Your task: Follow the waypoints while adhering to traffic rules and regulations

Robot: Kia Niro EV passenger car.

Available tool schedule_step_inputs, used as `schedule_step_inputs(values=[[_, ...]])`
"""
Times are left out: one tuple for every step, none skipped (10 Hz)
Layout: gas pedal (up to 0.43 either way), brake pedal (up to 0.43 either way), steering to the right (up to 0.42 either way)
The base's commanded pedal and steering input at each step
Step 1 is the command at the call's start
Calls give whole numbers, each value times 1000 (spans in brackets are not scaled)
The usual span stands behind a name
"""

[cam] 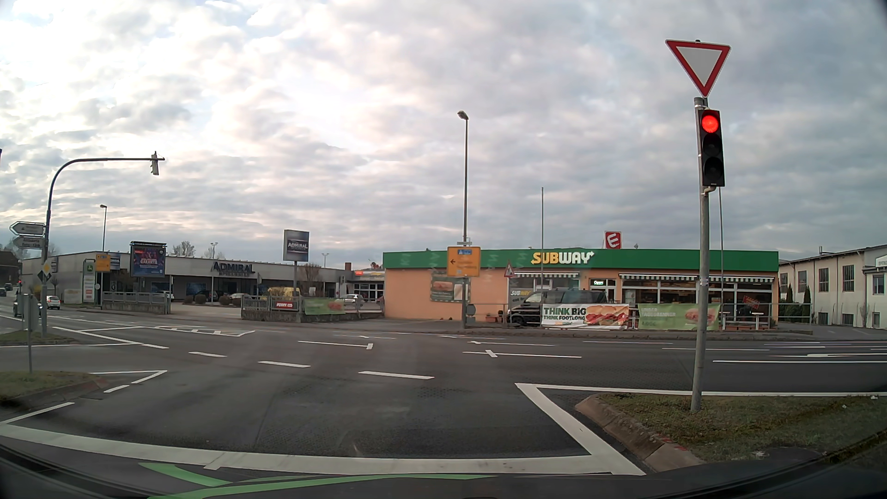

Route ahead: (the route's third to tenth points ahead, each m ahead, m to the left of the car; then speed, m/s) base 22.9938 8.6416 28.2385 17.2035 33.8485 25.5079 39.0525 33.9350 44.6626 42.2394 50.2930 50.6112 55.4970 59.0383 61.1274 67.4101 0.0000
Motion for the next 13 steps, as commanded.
schedule_step_inputs(values=[[0,323,45],[0,323,45],[0,323,44],[0,323,45],[0,323,45],[0,323,45],[0,323,45],[0,323,45],[0,323,45],[0,323,45],[0,323,45],[0,323,45],[0,323,44]])
